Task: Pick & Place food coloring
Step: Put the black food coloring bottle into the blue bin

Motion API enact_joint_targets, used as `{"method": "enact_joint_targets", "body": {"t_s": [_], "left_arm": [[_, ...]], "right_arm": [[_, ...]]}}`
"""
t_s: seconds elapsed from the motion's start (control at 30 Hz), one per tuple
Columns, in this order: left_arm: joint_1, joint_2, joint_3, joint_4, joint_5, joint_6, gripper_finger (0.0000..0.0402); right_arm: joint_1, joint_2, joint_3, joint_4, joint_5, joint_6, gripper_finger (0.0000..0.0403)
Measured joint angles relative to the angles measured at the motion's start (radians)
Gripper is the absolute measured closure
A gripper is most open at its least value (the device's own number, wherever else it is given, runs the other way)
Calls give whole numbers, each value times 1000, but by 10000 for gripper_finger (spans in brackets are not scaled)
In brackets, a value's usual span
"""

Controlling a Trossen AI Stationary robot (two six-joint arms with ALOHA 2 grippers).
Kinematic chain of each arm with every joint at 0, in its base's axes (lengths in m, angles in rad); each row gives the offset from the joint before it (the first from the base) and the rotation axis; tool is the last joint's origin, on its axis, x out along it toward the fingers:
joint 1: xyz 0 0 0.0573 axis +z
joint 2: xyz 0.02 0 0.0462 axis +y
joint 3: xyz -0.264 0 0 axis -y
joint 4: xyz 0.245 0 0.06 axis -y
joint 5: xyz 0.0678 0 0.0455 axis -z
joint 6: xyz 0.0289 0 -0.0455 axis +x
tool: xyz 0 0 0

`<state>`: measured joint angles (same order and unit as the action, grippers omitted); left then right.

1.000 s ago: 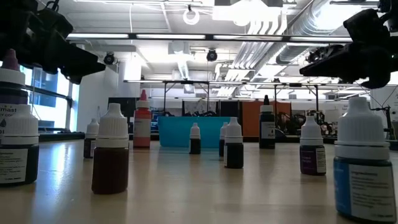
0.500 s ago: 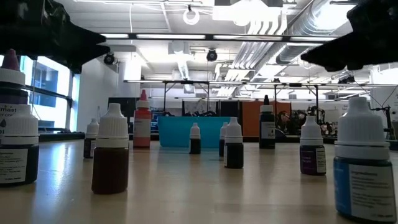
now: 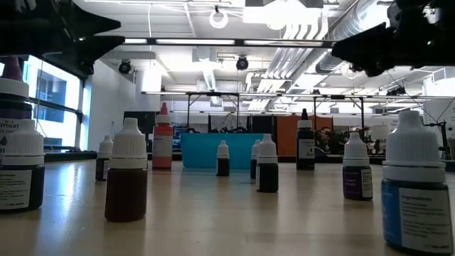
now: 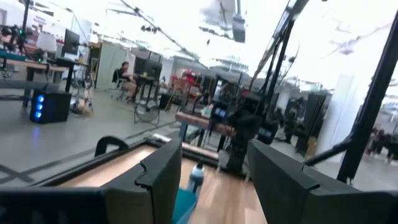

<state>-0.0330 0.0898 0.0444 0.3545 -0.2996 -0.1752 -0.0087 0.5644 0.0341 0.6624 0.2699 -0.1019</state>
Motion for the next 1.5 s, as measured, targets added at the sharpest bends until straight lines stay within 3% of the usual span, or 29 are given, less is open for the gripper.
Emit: {"method": "enact_joint_targets", "body": {"t_s": [0.27,0.47,0.73,1.1,1.37,1.5], "left_arm": [[0,0,0,17,0,13,220],[0,0,0,16,-3,14,220],[0,0,0,15,-2,21,220],[0,0,0,8,-2,21,220],[0,0,1,8,-1,21,220],[0,0,1,6,-1,21,220]], "right_arm": [[-157,325,0,184,-31,174,269],[-169,570,11,420,-124,149,269],[-169,846,150,435,-118,123,269],[-169,943,159,432,-45,123,277],[-169,940,163,404,-26,163,362],[-169,939,164,372,-4,163,372]]}}
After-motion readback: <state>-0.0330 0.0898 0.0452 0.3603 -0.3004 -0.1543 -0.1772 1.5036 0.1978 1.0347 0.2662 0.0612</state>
